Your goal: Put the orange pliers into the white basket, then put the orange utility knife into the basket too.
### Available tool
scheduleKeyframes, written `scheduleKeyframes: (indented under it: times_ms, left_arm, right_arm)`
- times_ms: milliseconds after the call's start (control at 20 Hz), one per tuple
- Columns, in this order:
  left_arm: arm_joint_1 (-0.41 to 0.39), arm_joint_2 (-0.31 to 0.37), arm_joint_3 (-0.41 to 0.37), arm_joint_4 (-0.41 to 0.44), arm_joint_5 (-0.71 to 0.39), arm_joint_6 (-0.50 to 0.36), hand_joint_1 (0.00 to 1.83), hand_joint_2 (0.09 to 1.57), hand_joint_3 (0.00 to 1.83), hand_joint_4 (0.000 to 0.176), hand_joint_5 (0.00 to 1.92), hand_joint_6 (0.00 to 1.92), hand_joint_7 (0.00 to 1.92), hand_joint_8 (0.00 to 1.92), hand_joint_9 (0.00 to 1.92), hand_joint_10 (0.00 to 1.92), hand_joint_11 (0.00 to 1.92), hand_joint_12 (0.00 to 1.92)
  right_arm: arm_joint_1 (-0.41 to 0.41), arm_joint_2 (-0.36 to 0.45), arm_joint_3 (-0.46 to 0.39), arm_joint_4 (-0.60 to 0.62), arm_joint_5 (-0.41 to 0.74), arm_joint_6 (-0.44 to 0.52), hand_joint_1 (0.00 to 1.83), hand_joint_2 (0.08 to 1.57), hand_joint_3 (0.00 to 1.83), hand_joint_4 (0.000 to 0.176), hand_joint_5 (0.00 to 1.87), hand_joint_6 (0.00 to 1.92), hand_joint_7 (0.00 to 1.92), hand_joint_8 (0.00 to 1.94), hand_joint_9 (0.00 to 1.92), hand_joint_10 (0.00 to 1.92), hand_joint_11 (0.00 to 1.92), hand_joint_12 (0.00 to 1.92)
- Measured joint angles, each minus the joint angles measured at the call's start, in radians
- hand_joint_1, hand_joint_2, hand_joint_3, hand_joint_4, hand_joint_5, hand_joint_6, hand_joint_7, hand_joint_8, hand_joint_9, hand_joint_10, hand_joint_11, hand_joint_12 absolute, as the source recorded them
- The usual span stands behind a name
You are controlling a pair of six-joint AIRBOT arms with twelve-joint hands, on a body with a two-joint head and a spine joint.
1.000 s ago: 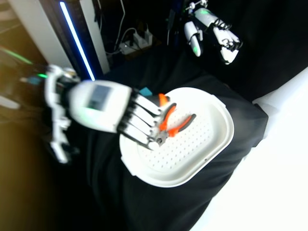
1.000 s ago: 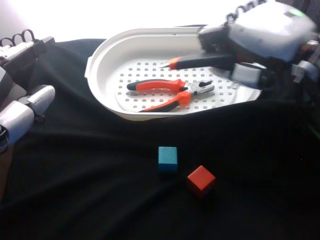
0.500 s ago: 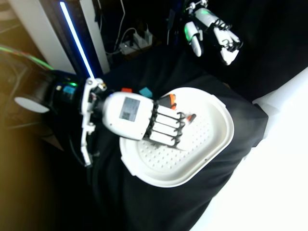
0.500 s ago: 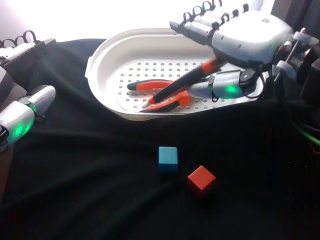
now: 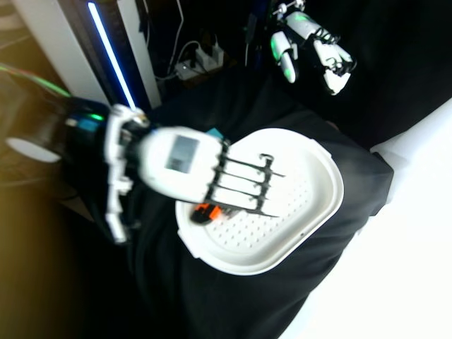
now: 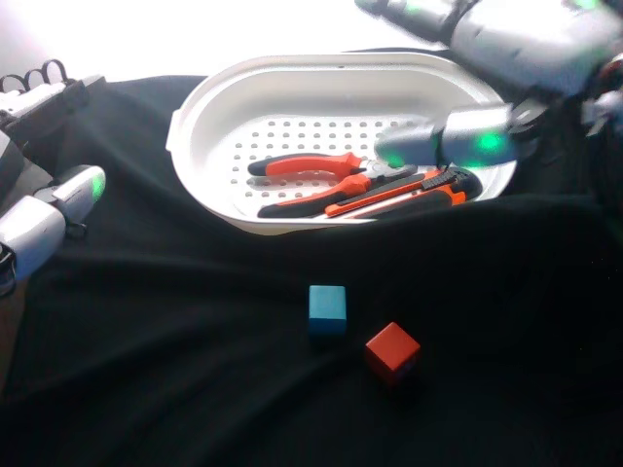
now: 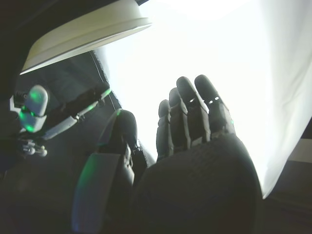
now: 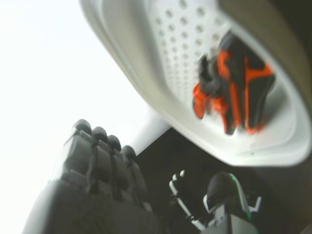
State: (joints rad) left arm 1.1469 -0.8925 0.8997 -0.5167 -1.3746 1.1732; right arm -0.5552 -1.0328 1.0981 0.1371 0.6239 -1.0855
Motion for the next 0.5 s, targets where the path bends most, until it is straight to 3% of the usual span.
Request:
scheduleKeyframes:
  times_ms: [50,100,150,200,250,300,400,450,500]
  left_arm:
    - [0.0,0.003,-0.005,0.0,0.0,0.0,0.58,1.43,0.0,0.022,0.31,0.0,0.38,0.0,0.24,0.62,0.0,1.07]
    - [0.0,0.012,-0.014,0.006,0.0,0.0,0.57,1.42,0.0,0.027,0.3,0.0,0.37,0.0,0.25,0.6,0.0,1.03]
    - [0.0,0.018,-0.017,0.012,-0.004,-0.001,0.58,1.41,0.0,0.017,0.28,0.0,0.36,0.0,0.25,0.58,0.0,0.97]
    - [0.005,0.028,-0.018,0.014,-0.019,0.0,0.54,1.39,0.0,0.015,0.26,0.0,0.32,0.0,0.24,0.45,0.0,0.88]
    - [0.006,0.037,-0.025,0.006,-0.03,0.0,0.55,1.39,0.0,0.025,0.23,0.0,0.3,0.0,0.22,0.34,0.0,0.83]
    - [0.006,0.037,-0.026,0.004,-0.045,0.0,0.5,1.39,0.0,0.021,0.15,0.0,0.21,0.0,0.17,0.24,0.0,0.74]
    - [0.009,0.049,-0.039,0.018,-0.05,0.0,0.39,1.39,0.0,0.039,0.02,0.0,0.06,0.0,0.09,0.11,0.0,0.42]
    - [0.02,0.059,-0.047,0.029,-0.063,0.0,0.32,1.38,0.0,0.052,0.0,0.0,0.01,0.0,0.05,0.06,0.0,0.27]
    - [0.031,0.07,-0.053,0.036,-0.086,-0.001,0.23,1.38,0.0,0.057,0.0,0.0,0.0,0.0,0.03,0.03,0.0,0.15]
  right_arm:
    - [0.0,0.031,-0.022,-0.014,0.035,0.001,0.17,1.02,0.01,0.173,0.0,0.0,0.0,0.0,0.0,0.0,0.0,0.0]
    - [-0.008,0.077,-0.06,-0.01,0.087,0.001,0.17,1.03,0.01,0.175,0.0,0.0,0.0,0.0,0.0,0.0,0.0,0.0]
    - [-0.021,0.101,-0.08,-0.008,0.123,0.001,0.17,1.06,0.02,0.141,0.0,0.0,0.0,0.0,0.0,0.0,0.0,0.0]
    - [-0.059,0.143,-0.114,-0.003,0.186,0.001,0.15,1.08,0.02,0.148,0.0,0.0,0.0,0.0,0.0,0.0,0.0,0.0]
    - [-0.102,0.177,-0.142,0.008,0.233,0.001,0.13,1.1,0.02,0.12,0.0,0.0,0.0,0.0,0.0,0.0,0.0,0.0]
    - [-0.141,0.204,-0.165,0.02,0.269,0.0,0.16,1.1,0.02,0.137,0.0,0.0,0.0,0.0,0.0,0.0,0.0,0.0]
    - [-0.218,0.255,-0.21,0.067,0.367,0.001,0.25,1.15,0.03,0.138,0.0,0.0,0.0,0.0,0.0,0.0,0.0,0.0]
    - [-0.249,0.275,-0.224,0.084,0.427,0.001,0.22,1.15,0.02,0.1,0.0,0.0,0.0,0.0,0.0,0.0,0.0,0.0]
    - [-0.279,0.296,-0.239,0.113,0.501,0.0,0.2,1.15,0.02,0.105,0.0,0.0,0.0,0.0,0.0,0.0,0.0,0.0]
